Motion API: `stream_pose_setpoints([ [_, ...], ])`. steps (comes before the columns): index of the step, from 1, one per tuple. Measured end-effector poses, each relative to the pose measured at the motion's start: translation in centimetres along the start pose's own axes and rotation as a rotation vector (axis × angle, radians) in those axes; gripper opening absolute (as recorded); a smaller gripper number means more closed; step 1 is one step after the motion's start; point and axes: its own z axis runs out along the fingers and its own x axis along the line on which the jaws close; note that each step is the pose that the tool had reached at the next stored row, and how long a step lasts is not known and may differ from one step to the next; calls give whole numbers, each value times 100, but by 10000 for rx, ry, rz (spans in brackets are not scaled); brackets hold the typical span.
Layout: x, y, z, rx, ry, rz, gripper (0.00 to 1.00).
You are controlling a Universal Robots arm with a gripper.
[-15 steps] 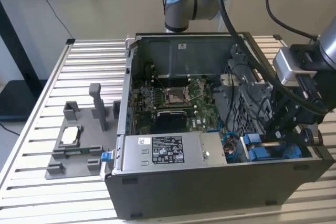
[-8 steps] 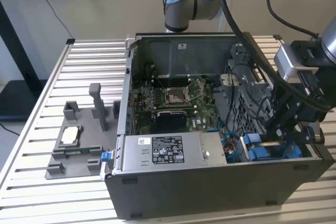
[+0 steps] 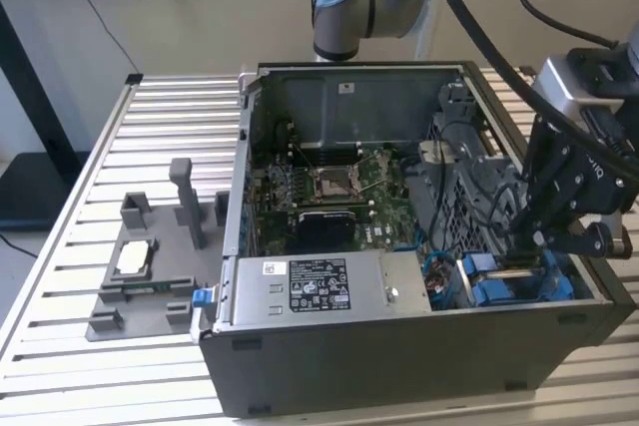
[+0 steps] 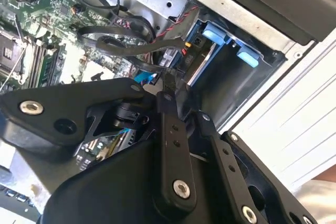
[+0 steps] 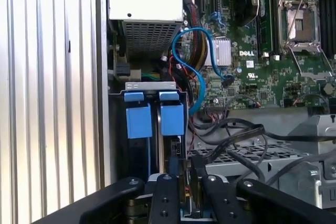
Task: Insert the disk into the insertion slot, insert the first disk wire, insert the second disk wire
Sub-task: 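Insert the second disk wire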
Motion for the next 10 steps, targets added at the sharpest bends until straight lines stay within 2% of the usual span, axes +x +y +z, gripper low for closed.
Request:
stream_pose_setpoints([
  [4,-15,10,-94,-1,-1,0,24],
  [10,-17,12,-107,-1,-1,0,24],
])
